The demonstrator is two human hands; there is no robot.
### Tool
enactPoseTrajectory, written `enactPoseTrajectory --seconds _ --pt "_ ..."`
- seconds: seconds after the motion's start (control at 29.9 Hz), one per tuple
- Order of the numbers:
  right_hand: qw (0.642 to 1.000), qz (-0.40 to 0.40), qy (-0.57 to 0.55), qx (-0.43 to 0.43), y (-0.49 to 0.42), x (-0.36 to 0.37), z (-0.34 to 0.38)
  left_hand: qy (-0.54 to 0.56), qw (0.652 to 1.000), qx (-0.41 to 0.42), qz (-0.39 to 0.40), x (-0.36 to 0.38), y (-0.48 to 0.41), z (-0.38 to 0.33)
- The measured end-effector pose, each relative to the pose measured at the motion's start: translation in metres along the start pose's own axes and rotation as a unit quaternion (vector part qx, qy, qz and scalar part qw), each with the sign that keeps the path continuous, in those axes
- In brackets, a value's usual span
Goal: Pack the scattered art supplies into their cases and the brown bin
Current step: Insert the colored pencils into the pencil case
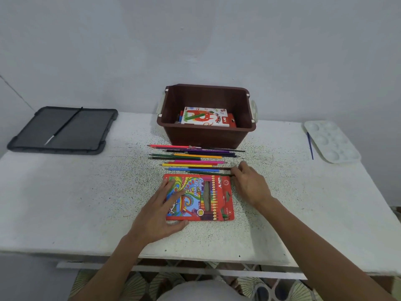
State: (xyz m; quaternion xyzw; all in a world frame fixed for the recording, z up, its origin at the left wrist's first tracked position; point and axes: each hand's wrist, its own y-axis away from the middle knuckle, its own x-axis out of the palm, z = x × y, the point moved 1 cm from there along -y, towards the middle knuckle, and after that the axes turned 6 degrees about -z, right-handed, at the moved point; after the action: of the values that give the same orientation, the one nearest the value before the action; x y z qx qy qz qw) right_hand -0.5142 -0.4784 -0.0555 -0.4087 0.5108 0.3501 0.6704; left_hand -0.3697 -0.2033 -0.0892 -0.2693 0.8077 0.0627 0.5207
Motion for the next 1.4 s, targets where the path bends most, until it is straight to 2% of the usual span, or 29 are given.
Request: enactPoseTrajectory --seconds 0.27,0.4,0.47,0.53,0.63,0.77,0.84,0.94,1.0,1.2,1.34,1.37,1.4 --pt "0.997 0.01 0.026 -0.071 -0.001 -0.002 -0.011 0.002 1.0 0.008 -0.005 -0.002 0.0 -0.001" --pt "0.998 -0.048 0.026 -0.042 0.004 -0.006 -0.018 0.002 1.0 0.009 0.0 -0.001 0.0 0.001" --pt "0.997 -0.074 -0.018 -0.021 0.006 -0.008 -0.019 0.005 1.0 0.012 -0.002 -0.002 0.0 0.0" --pt "0.992 -0.063 -0.111 0.004 0.009 -0.016 -0.01 0.017 0.999 0.023 -0.026 -0.003 -0.001 -0.002" --pt "0.953 -0.007 -0.286 0.098 0.013 -0.032 0.013 0.065 0.994 0.003 -0.083 -0.008 -0.009 -0.014" --pt "0.848 0.019 -0.491 0.2 0.018 -0.053 0.05 0.142 0.983 -0.065 -0.1 -0.021 -0.028 -0.049" --pt "0.8 0.025 -0.559 0.216 0.019 -0.059 0.064 0.165 0.979 -0.06 -0.106 -0.026 -0.035 -0.063" --pt "0.759 0.009 -0.619 0.202 0.019 -0.062 0.078 0.187 0.974 -0.054 -0.115 -0.029 -0.042 -0.074" --pt "0.749 0.0 -0.63 0.205 0.019 -0.062 0.081 0.2 0.969 -0.065 -0.127 -0.03 -0.044 -0.076" --pt "0.749 0.012 -0.626 0.217 0.022 -0.061 0.078 0.211 0.961 -0.105 -0.147 -0.036 -0.043 -0.072" --pt "0.689 -0.041 -0.665 0.285 0.018 -0.07 0.056 0.22 0.953 -0.133 -0.159 -0.042 -0.04 -0.057" --pt "0.691 -0.044 -0.66 0.29 0.016 -0.074 0.047 0.213 0.954 -0.13 -0.167 -0.043 -0.039 -0.053" --pt "0.71 -0.038 -0.644 0.281 0.015 -0.077 0.038 0.206 0.955 -0.127 -0.174 -0.045 -0.039 -0.048"
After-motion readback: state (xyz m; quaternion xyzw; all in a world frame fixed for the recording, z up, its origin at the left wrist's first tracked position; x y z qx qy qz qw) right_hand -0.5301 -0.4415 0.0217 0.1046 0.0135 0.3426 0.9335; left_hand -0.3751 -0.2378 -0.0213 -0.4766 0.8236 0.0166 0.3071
